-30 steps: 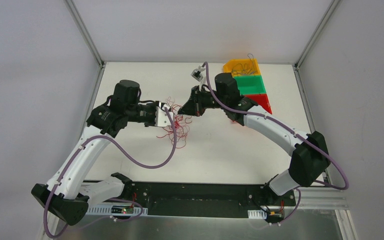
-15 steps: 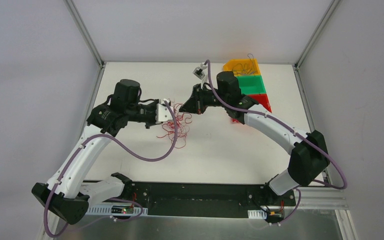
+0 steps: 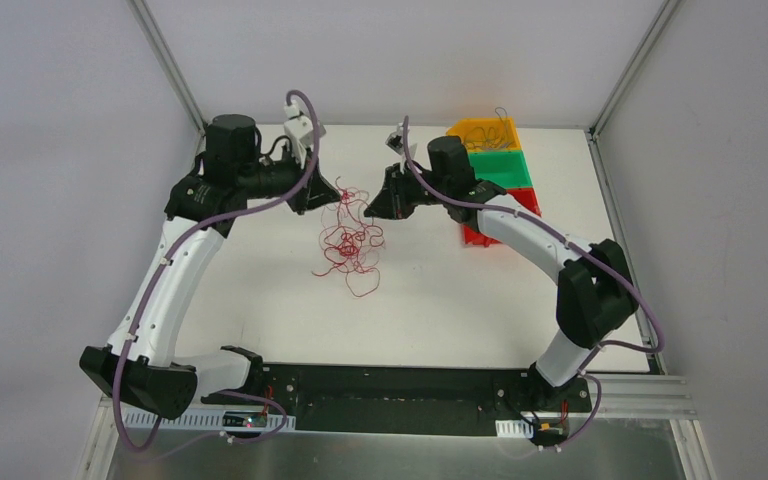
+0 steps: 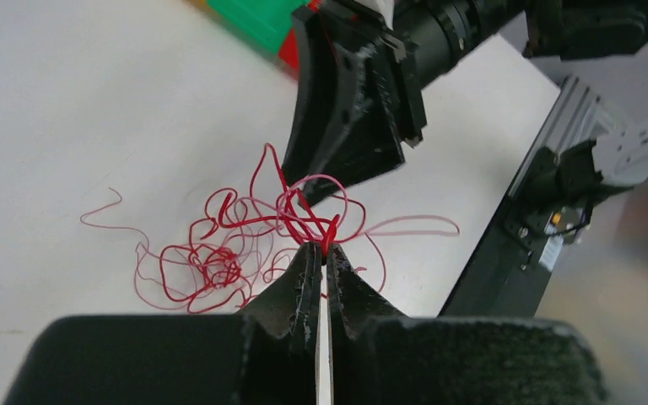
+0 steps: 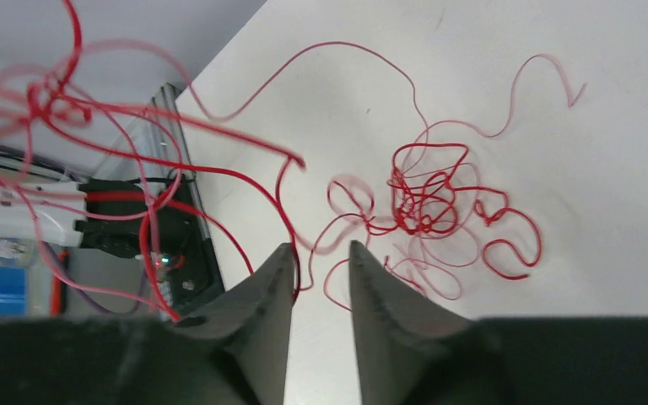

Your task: Untangle the cables

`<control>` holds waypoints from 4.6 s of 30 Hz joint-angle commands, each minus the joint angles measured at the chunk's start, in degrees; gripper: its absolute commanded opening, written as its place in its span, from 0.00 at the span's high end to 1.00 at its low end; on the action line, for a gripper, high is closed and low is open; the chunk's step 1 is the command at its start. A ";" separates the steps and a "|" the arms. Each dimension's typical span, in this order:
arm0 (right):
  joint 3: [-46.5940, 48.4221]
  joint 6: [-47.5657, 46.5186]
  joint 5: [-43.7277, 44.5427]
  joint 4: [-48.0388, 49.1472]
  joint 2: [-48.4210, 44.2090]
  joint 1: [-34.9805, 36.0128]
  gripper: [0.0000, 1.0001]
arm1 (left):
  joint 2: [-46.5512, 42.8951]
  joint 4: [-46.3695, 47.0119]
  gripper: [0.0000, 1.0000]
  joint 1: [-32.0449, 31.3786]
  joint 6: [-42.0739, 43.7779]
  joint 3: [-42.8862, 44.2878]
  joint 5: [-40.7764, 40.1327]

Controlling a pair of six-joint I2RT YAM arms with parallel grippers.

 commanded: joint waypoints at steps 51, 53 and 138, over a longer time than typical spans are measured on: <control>-3.45 -4.90 15.87 -1.35 4.85 1.96 1.00 | 2.86 11.54 1.00 3.70 -20.92 25.32 6.12; -3.79 -6.40 16.37 -3.57 6.58 2.04 1.00 | 4.13 11.54 1.00 4.64 -20.58 30.54 4.02; 13.99 -3.98 26.00 18.33 -3.58 9.88 0.56 | -3.62 35.54 1.00 6.63 -49.66 1.38 18.18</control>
